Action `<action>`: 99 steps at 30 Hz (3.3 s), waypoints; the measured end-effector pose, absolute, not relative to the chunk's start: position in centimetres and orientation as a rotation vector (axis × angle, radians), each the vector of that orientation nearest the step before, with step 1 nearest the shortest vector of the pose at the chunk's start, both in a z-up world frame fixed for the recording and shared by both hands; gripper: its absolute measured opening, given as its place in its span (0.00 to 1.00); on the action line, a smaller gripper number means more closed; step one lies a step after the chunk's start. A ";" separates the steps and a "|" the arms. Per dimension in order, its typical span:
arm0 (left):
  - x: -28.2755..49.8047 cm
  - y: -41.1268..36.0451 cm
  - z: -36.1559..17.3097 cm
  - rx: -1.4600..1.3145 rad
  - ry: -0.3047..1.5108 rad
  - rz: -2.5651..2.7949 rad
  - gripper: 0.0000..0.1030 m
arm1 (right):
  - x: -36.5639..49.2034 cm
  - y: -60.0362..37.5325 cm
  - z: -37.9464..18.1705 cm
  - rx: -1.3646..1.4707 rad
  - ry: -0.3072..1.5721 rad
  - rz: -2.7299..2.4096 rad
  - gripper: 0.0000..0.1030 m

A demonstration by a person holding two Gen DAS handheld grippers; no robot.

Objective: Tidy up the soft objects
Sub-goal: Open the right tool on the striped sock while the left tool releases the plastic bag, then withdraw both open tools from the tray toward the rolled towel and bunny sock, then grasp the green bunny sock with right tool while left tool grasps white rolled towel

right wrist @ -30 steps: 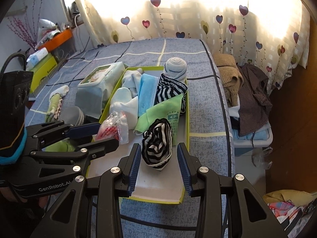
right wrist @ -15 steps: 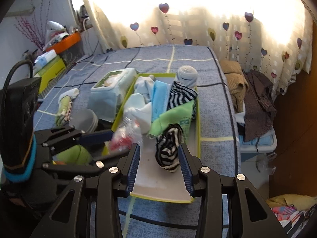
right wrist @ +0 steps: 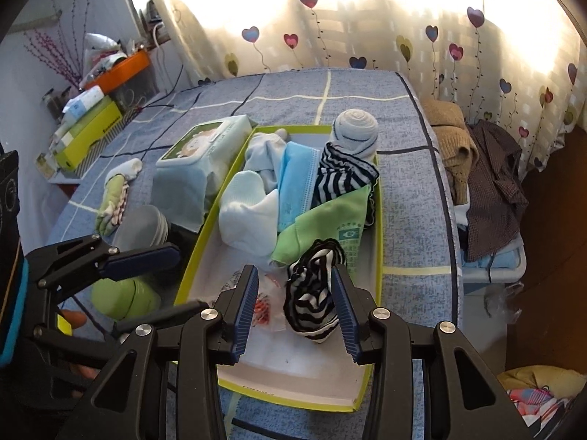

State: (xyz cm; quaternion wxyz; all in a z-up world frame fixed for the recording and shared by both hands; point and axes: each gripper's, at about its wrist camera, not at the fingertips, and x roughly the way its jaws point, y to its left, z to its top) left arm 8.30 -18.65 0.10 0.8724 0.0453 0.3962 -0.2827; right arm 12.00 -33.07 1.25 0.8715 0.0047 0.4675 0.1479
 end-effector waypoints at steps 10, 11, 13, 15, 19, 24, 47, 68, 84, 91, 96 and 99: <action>8.0 -15.6 2.3 -0.045 0.808 -0.553 0.46 | 9.5 -33.5 3.6 0.009 0.904 0.258 0.40; 7.8 -15.4 2.6 -0.047 0.802 -0.553 0.46 | 9.1 -33.4 3.9 0.005 0.897 0.259 0.41; 7.2 -15.0 3.1 -0.053 0.791 -0.542 0.46 | 8.4 -33.0 4.4 -0.003 0.882 0.263 0.42; 6.8 -14.6 3.6 -0.057 0.777 -0.545 0.46 | 7.8 -32.5 4.9 -0.014 0.871 0.264 0.43; 5.9 -13.3 4.4 -0.078 0.749 -0.537 0.46 | 6.7 -31.5 5.9 -0.034 0.848 0.278 0.45; 5.0 -11.5 4.9 -0.100 0.729 -0.508 0.46 | 5.8 -29.9 6.9 -0.057 0.819 0.304 0.48; 4.3 -4.6 3.9 -0.117 0.721 -0.332 0.46 | 5.7 -25.3 7.6 -0.127 0.789 0.380 0.57; 6.3 2.5 1.2 -0.204 0.770 -0.152 0.46 | 8.8 -19.6 7.1 -0.198 0.802 0.488 0.58; 7.1 7.9 -0.5 -0.244 0.784 -0.059 0.46 | 12.0 -11.5 5.5 -0.293 0.848 0.617 0.58; 7.0 11.1 -1.5 -0.273 0.787 -0.010 0.46 | 13.5 -7.4 4.4 -0.335 0.876 0.674 0.58; 6.9 12.6 -1.9 -0.280 0.791 0.019 0.46 | 14.9 -4.7 3.4 -0.349 0.911 0.712 0.58; 7.0 13.4 -2.2 -0.286 0.792 0.028 0.46 | 16.0 -3.1 2.5 -0.363 0.944 0.729 0.58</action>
